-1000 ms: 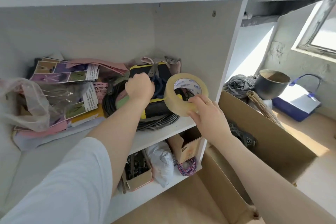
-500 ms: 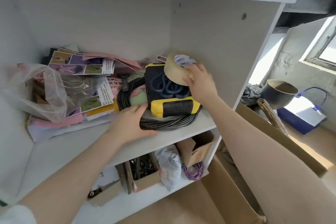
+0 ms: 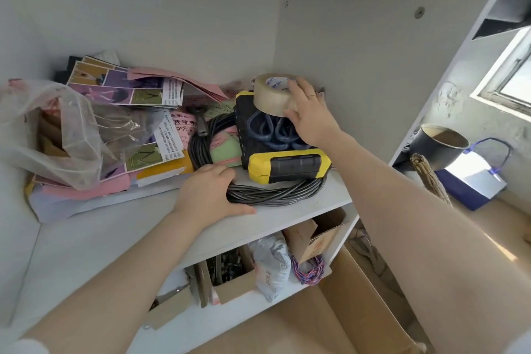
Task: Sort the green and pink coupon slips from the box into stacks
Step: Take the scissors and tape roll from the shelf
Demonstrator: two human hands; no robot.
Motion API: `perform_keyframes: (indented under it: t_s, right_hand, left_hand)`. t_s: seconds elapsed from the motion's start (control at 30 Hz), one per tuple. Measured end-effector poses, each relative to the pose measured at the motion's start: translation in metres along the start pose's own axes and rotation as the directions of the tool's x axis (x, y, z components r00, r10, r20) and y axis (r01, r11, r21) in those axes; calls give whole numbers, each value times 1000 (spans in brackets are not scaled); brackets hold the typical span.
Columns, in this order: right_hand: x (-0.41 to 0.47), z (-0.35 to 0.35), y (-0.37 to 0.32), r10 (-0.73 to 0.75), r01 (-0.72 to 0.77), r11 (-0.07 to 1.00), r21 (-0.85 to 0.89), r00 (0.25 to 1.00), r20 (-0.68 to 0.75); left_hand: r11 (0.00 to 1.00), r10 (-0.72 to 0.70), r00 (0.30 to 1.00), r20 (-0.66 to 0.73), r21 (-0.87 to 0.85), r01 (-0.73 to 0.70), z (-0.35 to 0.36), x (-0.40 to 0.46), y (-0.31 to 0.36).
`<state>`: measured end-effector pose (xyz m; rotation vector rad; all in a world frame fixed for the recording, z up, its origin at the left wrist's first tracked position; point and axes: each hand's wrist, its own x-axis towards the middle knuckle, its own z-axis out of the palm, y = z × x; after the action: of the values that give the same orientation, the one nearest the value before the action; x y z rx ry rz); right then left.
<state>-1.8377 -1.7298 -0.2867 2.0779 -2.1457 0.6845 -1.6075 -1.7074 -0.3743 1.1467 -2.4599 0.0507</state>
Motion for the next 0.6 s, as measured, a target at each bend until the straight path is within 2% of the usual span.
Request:
perform_keyframes:
  t_s: [0.1,0.17,0.27,0.33,0.4,0.47,0.53,0.6]
  right_hand:
    - [-35,-10,-6,54,-26,991,134,976,-212]
    - [-63,-17,-7,11,5,996,86,982,-189]
    - [-101,-41,-11,-53,51,996,77,998,25]
    - [-123,-66,-24,-69,48,992,115,980,184]
    - [-145,-94,-41,-20,-31,991,132,931,364]
    - [-162,-122,-62,20,-111,984,136,842,539]
    - [-173,-145,-84,28,-153,978,142,771,636]
    - [-179,-167,-105,10,-161,973,163,742,670]
  left_hand:
    - [998,-54,993,102,32,51,-6,0,6]
    - [997,-76,978,192,35,71,-13,0,10]
    - [996,-53,928,370,83,24,-45,-1,20]
    - [995,5,929,371,88,-40,-79,-13,34]
    - [1000,7,944,331,11,-11,-114,-30,48]
    - [994,10,940,340,-103,26,-154,-51,63]
    - [992,27,922,386,-127,24,-190,-72,73]
    - [982,-25,906,423,-159,102,-222,-89,78]
